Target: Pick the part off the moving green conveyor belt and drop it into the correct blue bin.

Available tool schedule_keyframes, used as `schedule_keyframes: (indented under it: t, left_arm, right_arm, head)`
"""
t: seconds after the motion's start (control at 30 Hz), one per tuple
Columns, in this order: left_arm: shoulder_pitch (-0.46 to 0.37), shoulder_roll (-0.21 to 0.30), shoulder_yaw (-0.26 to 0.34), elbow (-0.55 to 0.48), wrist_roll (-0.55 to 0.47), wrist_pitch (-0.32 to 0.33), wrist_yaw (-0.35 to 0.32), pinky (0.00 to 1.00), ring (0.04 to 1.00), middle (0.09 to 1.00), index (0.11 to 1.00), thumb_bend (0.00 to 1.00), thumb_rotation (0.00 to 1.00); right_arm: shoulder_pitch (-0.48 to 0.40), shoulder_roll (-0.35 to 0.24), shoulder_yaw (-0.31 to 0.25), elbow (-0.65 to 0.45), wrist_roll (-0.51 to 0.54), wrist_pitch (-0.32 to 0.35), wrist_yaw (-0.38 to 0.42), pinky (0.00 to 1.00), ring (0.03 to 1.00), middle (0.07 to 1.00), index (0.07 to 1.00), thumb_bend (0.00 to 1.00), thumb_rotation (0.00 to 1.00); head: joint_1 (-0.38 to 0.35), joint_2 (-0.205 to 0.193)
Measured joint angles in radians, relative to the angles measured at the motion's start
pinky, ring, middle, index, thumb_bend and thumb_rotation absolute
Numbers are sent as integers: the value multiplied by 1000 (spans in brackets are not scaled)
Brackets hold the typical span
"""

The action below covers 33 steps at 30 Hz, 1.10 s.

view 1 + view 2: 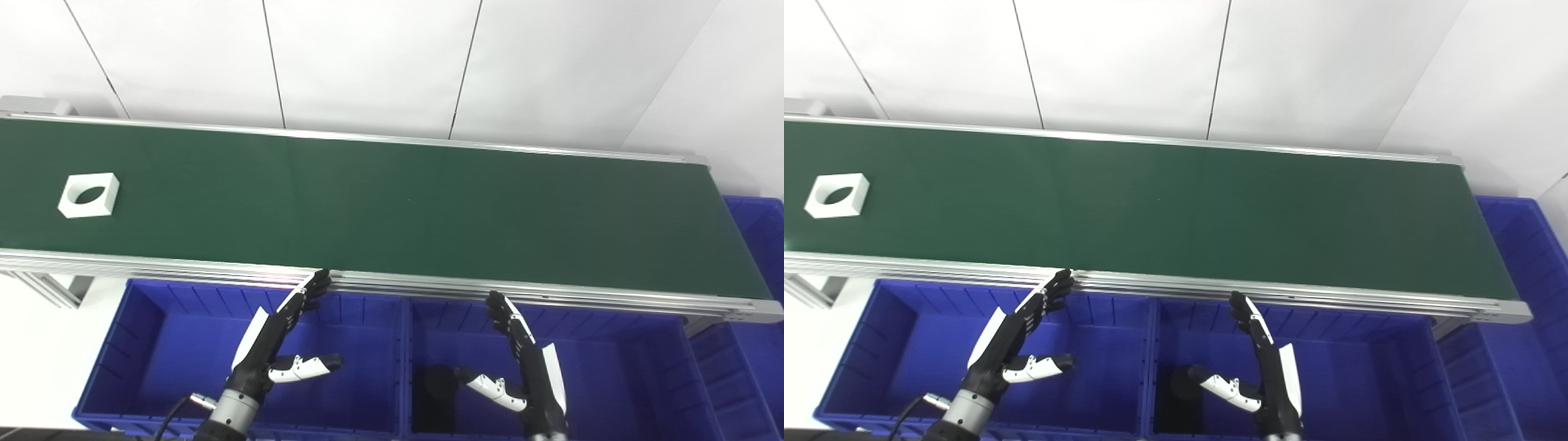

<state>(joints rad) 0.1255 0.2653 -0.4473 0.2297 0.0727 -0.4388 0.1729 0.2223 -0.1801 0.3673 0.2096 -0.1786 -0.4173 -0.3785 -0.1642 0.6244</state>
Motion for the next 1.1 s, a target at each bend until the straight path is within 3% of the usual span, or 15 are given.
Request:
schedule_keyframes:
  t: [0.4, 0.7, 0.77, 1.1]
  left_arm:
    - [1, 0, 0, -8, 2, 0, 1, 848, 893, 904, 911, 891, 579]
    - [-1, 19, -57, -6, 47, 0, 68, 843, 888, 901, 908, 892, 604]
    - [-3, 27, -75, 1, 56, 0, 90, 832, 882, 900, 907, 921, 621]
    - [-48, 46, -194, 12, 117, 0, 249, 761, 835, 867, 877, 975, 602]
  right_arm:
    - [1, 0, 0, -10, 11, 0, -4, 870, 865, 880, 900, 980, 573]
    - [1, -10, 2, -9, 27, 0, -6, 854, 853, 873, 896, 965, 566]
    - [0, -14, 2, -2, 34, 0, -5, 871, 868, 876, 899, 952, 566]
    - [-13, -47, 35, 56, 68, 0, -12, 894, 880, 897, 923, 937, 565]
  head:
    - [12, -6]
    - [103, -11]
    - [146, -54]
    - [333, -167]
